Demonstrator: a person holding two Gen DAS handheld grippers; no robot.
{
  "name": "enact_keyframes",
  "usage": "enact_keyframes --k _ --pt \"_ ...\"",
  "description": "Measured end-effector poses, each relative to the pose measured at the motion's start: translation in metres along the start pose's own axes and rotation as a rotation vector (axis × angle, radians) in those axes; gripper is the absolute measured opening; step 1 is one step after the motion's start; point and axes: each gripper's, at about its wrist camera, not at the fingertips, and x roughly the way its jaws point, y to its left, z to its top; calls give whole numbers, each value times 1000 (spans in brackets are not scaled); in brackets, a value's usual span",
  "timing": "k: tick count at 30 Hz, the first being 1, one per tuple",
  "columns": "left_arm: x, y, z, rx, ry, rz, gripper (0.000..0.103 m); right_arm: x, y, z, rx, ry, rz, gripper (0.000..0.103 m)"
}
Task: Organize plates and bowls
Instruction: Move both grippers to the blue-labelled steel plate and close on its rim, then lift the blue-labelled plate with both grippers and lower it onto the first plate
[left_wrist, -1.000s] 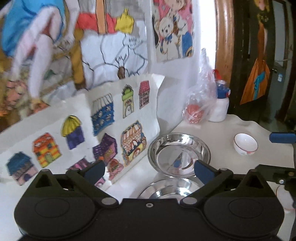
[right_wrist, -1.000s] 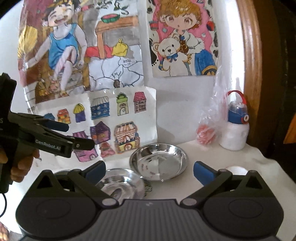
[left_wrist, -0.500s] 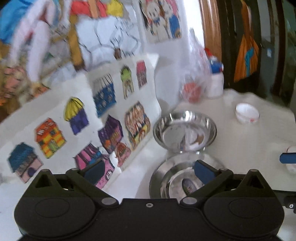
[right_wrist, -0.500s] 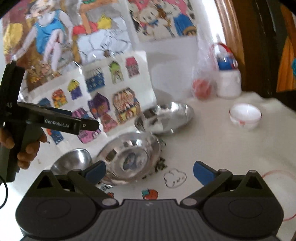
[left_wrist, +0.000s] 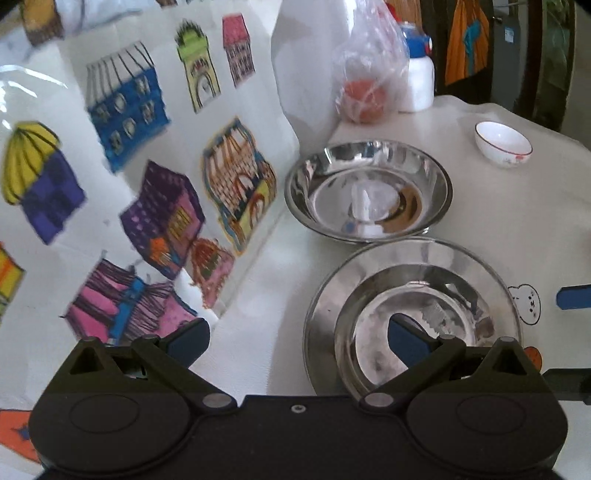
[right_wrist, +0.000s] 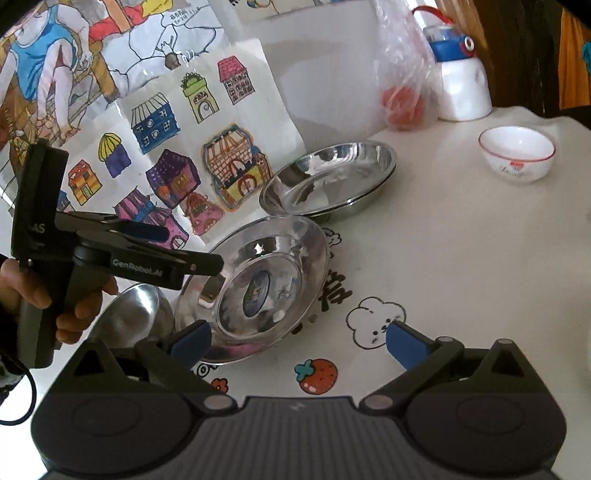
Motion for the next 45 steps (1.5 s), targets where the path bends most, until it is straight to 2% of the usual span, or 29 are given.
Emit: enact_keyframes --k 5,10,12,17,20,22,25,27,31,33,34,37,40,45 --pt "8 1 -1 22 14 -19 102 6 4 1 -5 8 13 102" --pt "14 6 0 23 51 -53 102 12 8 1 -17 11 6 89" --pt "16 10 0 0 61 -72 96 12 9 1 -18 6 1 86" --pt "14 13 1 -11 48 -82 88 12 6 2 -3 -2 13 85" --pt "16 13 2 -6 55 -79 85 12 5 2 3 0 23 75" --pt "17 14 3 -1 60 -81 84 13 6 2 3 1 25 62" --pt "19 13 3 4 66 -82 78 14 8 1 1 6 26 52" --pt "19 13 2 5 71 -87 69 15 9 0 -2 16 34 43" --pt "22 12 1 14 85 -101 54 17 14 -1 -1 27 39 37" --pt "22 9 2 20 89 -109 41 17 14 -1 0 29 41 33" --pt "22 7 2 26 90 -114 38 16 14 -1 1 29 37 32" --pt "22 0 4 50 92 -108 36 16 10 -2 11 26 31 31" --pt "23 -2 6 47 96 -101 29 15 5 -3 26 21 25 29" --pt "23 -1 8 22 102 -130 26 9 -7 -6 59 -2 -11 26"
